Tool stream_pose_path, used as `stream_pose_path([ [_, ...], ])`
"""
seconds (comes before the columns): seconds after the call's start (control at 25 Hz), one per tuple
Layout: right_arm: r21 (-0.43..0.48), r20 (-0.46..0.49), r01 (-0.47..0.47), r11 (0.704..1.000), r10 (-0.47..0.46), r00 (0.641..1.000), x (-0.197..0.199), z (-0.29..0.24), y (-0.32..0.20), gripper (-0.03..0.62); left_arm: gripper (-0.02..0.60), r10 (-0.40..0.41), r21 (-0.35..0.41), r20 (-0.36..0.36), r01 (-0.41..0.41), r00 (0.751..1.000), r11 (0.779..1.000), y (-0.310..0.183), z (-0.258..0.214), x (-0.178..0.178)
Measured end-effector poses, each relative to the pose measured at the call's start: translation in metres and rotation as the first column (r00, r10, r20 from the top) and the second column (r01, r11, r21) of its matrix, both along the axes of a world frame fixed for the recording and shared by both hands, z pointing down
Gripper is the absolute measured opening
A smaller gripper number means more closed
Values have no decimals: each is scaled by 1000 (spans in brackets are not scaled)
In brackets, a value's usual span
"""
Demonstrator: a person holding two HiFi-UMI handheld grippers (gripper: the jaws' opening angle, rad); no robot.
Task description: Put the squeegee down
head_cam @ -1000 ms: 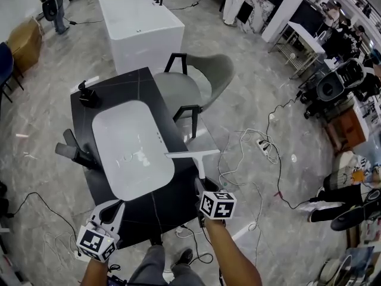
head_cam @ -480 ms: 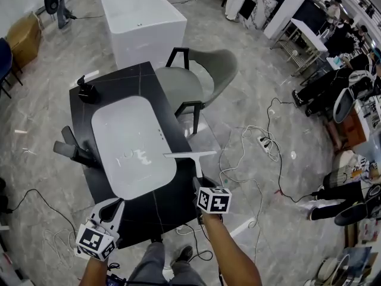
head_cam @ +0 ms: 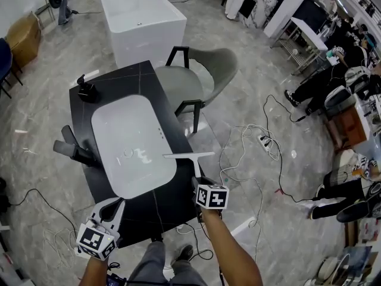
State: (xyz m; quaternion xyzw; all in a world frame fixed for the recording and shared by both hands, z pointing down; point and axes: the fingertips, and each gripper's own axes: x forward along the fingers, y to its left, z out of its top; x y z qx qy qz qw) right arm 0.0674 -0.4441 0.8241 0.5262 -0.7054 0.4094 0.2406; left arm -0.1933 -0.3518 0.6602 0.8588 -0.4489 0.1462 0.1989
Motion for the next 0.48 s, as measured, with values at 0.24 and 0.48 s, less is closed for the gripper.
stream_pose_path([
  [0.24, -33, -8, 8, 999, -9, 1000, 1, 9, 5, 104, 6, 4, 2, 1, -4, 1000, 1000, 2, -2, 3],
  [0.48, -36, -6, 19, 999, -19, 1000, 1, 11, 7, 104, 6, 8, 7, 1, -8, 1000, 1000, 5, -7, 5],
])
